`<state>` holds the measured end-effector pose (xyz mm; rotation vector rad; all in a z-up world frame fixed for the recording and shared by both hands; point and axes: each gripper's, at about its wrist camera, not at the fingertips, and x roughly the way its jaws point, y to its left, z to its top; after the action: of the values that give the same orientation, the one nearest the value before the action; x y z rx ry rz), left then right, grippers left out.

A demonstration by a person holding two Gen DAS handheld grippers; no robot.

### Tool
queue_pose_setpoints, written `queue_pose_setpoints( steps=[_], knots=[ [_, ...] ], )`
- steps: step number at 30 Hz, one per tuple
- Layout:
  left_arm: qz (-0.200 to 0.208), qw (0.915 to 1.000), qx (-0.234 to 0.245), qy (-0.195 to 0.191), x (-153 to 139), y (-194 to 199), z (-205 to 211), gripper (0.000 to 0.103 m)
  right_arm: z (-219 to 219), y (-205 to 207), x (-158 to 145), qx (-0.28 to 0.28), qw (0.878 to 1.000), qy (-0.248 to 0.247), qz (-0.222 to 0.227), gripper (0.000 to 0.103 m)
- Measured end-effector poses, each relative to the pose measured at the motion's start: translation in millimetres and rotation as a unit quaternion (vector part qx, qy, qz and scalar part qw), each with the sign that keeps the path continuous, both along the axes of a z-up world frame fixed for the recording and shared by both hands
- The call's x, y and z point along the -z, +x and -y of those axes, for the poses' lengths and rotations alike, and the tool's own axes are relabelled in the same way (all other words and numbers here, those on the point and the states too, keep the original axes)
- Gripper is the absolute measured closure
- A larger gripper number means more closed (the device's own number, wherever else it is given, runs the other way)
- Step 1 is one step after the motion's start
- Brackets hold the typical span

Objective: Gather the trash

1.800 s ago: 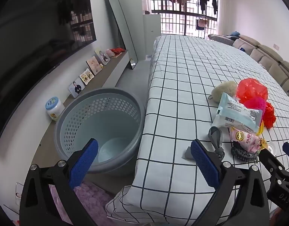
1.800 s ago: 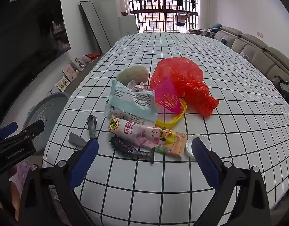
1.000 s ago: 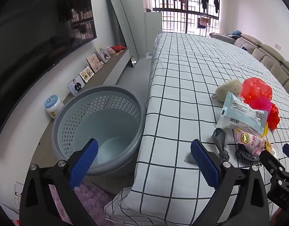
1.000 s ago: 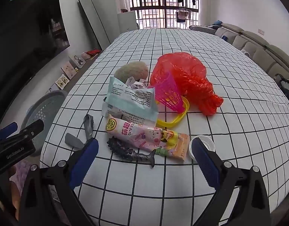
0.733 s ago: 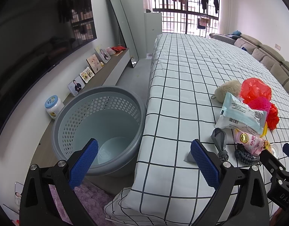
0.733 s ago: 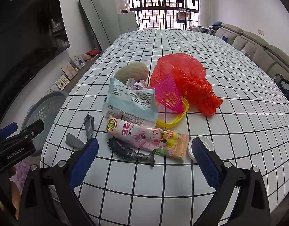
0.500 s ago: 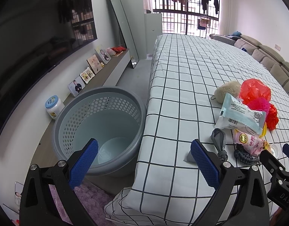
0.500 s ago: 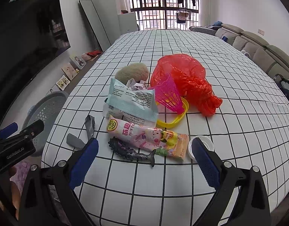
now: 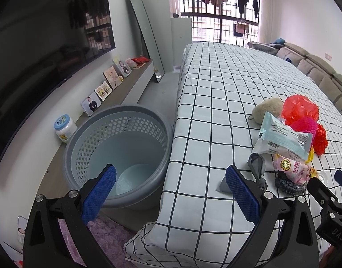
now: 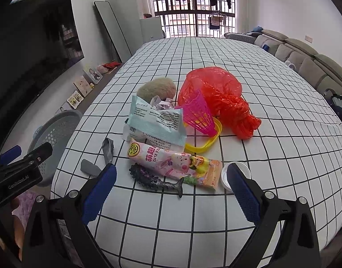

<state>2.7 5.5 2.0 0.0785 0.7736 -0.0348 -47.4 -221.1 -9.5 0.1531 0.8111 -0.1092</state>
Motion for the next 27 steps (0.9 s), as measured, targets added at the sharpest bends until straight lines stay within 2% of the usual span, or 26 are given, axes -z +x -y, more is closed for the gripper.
queue_pose_setpoints(
  steps=[27],
  knots=[
    [0.003, 1.0000, 0.000, -0.003, -1.4, -2.0, 0.2, 0.006, -2.7, -2.1, -3.6, -0.003, 1.000, 0.000, 0.002, 0.009]
  ],
)
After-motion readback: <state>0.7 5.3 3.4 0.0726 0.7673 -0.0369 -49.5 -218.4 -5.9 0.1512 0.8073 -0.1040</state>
